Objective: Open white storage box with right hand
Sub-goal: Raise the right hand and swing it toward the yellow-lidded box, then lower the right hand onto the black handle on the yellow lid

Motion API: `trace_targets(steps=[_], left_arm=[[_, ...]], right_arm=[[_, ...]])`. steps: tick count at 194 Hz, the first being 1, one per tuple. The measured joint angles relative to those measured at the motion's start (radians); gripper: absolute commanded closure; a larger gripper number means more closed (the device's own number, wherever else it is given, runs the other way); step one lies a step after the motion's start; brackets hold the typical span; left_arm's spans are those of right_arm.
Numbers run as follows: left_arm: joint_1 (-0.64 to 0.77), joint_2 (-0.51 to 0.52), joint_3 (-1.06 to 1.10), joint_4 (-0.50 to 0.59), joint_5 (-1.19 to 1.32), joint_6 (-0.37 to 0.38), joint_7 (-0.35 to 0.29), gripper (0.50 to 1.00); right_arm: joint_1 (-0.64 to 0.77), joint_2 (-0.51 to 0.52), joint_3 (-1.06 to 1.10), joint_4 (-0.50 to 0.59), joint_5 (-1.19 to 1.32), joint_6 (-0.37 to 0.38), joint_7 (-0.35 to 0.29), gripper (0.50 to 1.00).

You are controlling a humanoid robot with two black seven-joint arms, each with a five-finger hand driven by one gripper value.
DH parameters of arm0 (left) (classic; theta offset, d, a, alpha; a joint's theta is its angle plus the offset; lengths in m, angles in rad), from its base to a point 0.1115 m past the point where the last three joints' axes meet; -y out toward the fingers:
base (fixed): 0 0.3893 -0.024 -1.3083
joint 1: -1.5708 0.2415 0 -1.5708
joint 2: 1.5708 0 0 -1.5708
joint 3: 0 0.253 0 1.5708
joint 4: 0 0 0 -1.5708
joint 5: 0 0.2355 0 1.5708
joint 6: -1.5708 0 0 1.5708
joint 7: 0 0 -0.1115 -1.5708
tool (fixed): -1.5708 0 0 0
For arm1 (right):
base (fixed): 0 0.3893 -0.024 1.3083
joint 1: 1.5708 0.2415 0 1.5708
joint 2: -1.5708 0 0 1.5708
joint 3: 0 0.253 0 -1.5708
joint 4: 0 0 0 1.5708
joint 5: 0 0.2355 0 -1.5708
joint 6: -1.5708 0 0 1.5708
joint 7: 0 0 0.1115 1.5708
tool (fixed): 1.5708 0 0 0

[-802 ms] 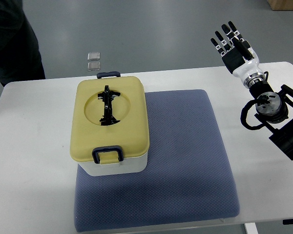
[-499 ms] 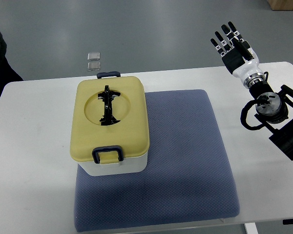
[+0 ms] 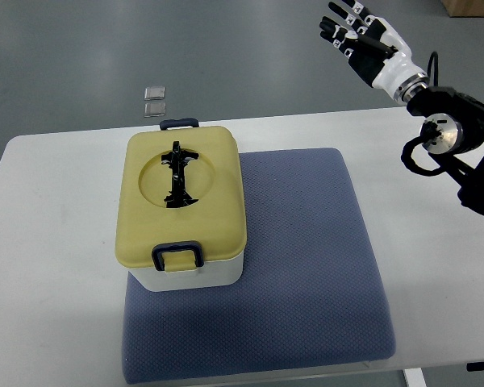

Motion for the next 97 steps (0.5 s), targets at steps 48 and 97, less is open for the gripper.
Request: trace_targets(steps=[48, 97], left_arm=[[-0.001, 0.0, -0.001, 0.0, 0.0, -0.001, 0.0, 0.5], [-0.001, 0.0, -0.004, 0.005, 0.0, -0.003, 0.0, 0.5]], right_arm=[[0.334, -0.016, -0.603, 0.054, -0.402, -0.031, 0.014, 0.568], [0.701, -0.01, -0.996, 0.245, -0.663, -0.197, 0.166, 0.572]])
